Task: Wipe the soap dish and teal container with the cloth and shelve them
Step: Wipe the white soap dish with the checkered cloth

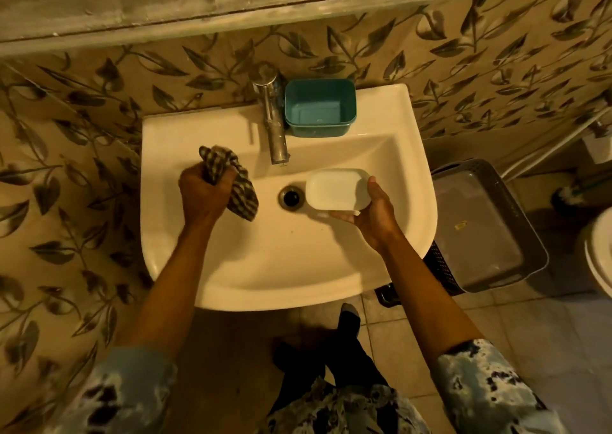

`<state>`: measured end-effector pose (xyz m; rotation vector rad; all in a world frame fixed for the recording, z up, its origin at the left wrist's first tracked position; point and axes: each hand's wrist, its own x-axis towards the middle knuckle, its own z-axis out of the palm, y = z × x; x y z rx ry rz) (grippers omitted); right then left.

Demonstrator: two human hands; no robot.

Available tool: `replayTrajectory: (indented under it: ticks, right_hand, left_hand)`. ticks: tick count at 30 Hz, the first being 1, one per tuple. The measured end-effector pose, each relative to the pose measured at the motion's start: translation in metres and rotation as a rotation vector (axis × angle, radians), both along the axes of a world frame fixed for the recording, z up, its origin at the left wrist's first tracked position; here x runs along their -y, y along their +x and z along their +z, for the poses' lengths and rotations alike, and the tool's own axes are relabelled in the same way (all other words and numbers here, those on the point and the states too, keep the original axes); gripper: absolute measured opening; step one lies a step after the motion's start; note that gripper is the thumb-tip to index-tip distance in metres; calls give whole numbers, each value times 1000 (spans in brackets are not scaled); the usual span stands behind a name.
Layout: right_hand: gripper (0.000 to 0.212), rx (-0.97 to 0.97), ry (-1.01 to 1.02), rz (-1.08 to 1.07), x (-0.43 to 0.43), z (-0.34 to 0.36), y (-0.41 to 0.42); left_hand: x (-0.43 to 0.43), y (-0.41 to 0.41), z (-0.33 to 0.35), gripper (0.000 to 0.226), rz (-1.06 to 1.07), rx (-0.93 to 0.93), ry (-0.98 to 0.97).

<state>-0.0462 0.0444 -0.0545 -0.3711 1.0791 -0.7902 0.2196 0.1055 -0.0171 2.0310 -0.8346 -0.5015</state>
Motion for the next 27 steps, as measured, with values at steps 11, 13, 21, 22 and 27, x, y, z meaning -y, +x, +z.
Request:
replayTrajectory:
  ticks: [11, 13, 21, 22, 27]
  right_hand:
    - [25, 38, -169, 44, -17, 5, -1]
    - [28, 26, -204, 99, -22, 8, -1]
    - [30, 198, -167, 264, -46, 25, 13]
    - [28, 168, -167, 275, -47, 25, 14]
    - [29, 94, -104, 228, -43, 20, 1]
  left_hand:
    - [-23, -91, -3, 21, -136, -218, 34]
    - [-22, -106, 3, 20, -142, -15, -1]
    - [-21, -155, 17, 37, -188, 392, 289]
    - [-21, -159, 19, 34, -223, 367, 285]
    - [-31, -166, 24, 34, -805, 251, 255]
